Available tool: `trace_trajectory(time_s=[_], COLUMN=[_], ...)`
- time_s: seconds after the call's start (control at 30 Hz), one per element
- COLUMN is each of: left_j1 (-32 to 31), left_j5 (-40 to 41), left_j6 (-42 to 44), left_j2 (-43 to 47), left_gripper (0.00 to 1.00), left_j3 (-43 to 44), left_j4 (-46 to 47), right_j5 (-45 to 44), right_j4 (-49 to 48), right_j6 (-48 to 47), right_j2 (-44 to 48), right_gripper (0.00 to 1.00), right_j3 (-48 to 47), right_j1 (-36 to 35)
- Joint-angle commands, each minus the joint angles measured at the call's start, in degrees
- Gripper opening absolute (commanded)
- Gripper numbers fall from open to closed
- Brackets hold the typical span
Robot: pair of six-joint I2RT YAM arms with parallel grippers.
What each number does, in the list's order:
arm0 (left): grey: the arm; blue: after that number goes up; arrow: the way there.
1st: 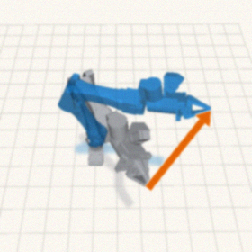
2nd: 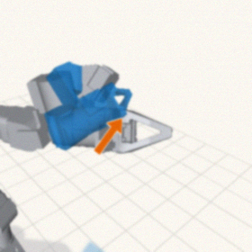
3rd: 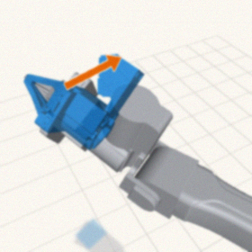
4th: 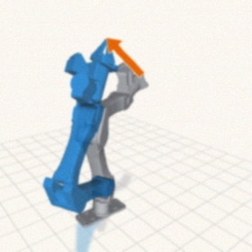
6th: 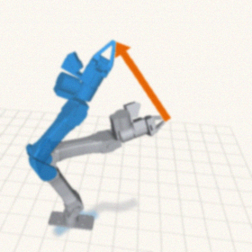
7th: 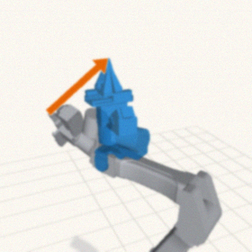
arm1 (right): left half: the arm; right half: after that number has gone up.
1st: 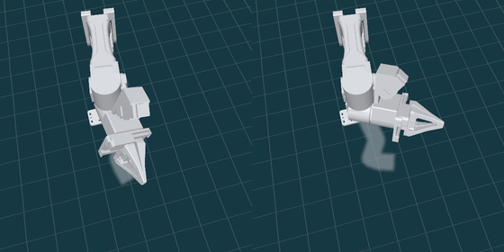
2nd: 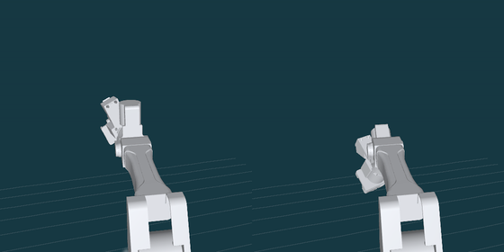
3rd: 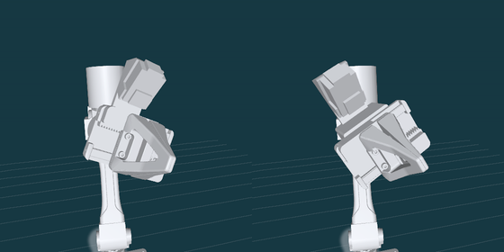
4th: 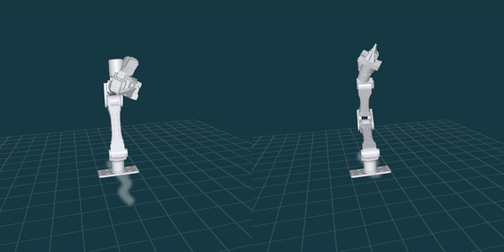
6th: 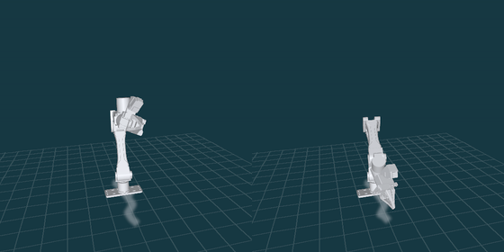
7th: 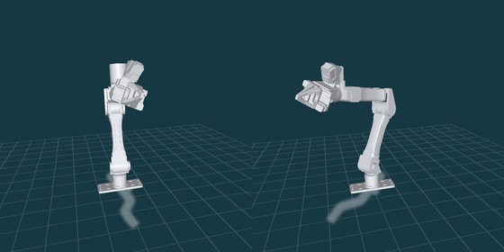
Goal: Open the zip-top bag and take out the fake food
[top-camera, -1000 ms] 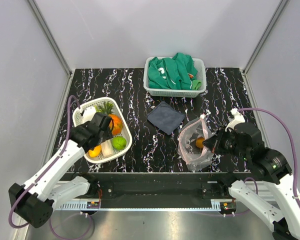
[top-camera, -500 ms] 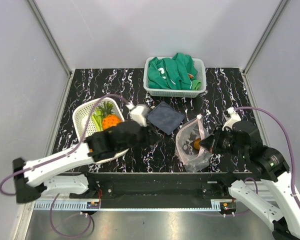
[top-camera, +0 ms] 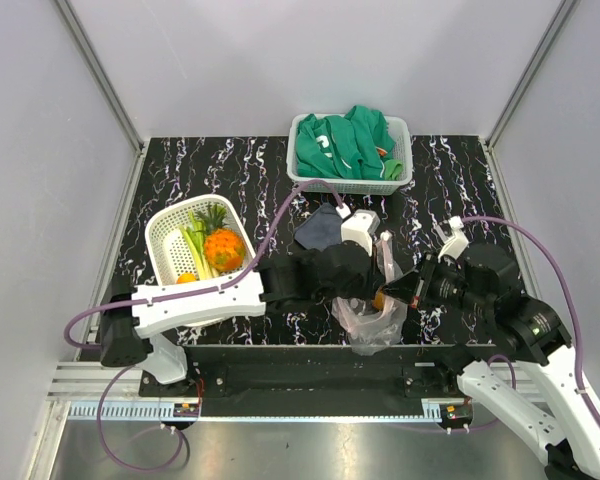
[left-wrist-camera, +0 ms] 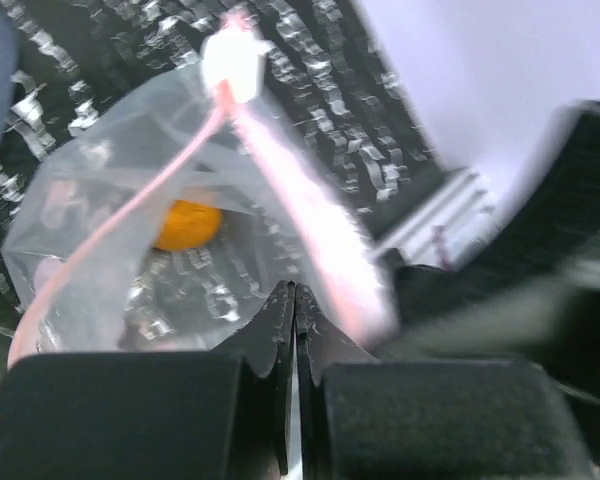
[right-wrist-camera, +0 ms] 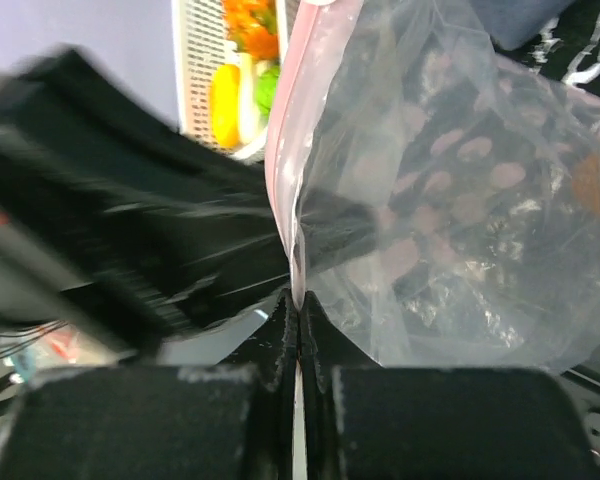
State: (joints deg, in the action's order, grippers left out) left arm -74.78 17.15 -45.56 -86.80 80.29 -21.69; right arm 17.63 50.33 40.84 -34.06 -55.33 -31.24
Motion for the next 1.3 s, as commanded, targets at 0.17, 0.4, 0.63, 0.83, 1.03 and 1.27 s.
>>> trace_trajectory(time_s=[0.17, 0.4, 0.63, 0.83, 1.03, 1.27], left_j1=[0.08, 0.08, 0.51, 0.60, 0.60, 1.83], left_j5=[6.76, 3.15, 5.78, 8.08, 9.30, 10.63], left_j6=[-4.01, -4.97, -6.91, -6.56, -6.65, -7.26], left_j2=[0.50, -4.16, -6.88, -8.47, -13.30, -18.39], left_gripper=[0.00, 0.01, 0.00, 0.00, 0.10, 0.43], left_j3=[-2.33, -4.00, -9.80, -11.83, -9.55, -6.55], left_j4=[-2.31, 0.07, 4.55, 5.61, 4.12, 0.95], right_j5=[6.63, 6.81, 5.67, 5.49, 5.22, 5.40], right_j4=[-11.99, -13.50, -11.57, -10.07, -9.90, -9.28], right_j6=[9.08, 10.66, 12.07, 11.72, 11.63, 12.42], right_j2=[2.69, 4.62, 8.13, 8.75, 8.58, 9.45], right_gripper=[0.00, 0.00, 0.00, 0.00, 0.00, 0.00], right_j3=[3.64, 7.60, 10.24, 10.24, 10.77, 11.65], right_j1=[-0.04, -0.04, 0.04, -0.04, -0.04, 0.04])
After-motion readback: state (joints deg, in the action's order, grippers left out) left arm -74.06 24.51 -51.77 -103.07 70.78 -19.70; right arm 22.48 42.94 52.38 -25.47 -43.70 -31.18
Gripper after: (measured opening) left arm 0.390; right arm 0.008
